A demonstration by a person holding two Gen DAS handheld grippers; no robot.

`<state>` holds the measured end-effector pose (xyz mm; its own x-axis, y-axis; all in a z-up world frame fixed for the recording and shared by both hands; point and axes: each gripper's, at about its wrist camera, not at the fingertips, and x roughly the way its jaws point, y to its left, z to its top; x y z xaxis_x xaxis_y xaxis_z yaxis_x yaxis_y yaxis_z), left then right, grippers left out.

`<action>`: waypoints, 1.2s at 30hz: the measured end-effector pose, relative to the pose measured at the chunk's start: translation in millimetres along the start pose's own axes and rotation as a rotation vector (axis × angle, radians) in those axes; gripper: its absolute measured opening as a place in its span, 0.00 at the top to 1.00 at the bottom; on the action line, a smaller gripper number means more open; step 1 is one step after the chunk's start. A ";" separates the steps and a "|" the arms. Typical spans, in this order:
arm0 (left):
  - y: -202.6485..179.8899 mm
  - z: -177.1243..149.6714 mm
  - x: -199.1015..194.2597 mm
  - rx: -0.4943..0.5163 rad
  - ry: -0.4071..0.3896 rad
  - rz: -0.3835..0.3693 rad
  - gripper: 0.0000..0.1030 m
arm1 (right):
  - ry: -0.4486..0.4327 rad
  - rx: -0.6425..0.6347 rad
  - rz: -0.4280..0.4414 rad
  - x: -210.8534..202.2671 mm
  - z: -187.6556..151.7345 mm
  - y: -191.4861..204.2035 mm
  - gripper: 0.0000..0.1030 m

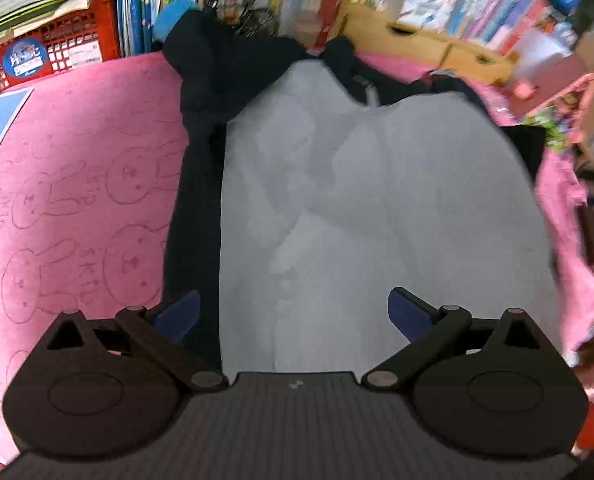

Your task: Fold clothes

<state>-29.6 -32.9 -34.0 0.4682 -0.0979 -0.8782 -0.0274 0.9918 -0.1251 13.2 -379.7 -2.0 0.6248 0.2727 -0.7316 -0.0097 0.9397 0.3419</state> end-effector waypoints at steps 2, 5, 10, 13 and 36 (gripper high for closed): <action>-2.8 1.5 13.2 0.002 0.034 0.058 0.04 | 0.013 0.037 -0.032 50.3 21.4 1.7 0.00; -0.3 -0.8 22.0 0.004 0.070 0.136 0.04 | 0.093 0.106 -0.045 109.2 38.4 1.3 0.11; 12.7 -12.5 35.5 -0.017 0.124 0.212 0.04 | 0.111 0.035 -0.244 109.4 46.1 -19.5 0.81; 23.0 -19.3 44.5 -0.037 0.165 0.221 0.04 | 0.066 -0.040 -0.434 90.9 52.4 -41.1 0.85; 51.4 -44.1 53.6 -0.013 0.173 0.149 0.00 | 0.093 -0.205 -0.393 170.2 103.1 25.7 0.00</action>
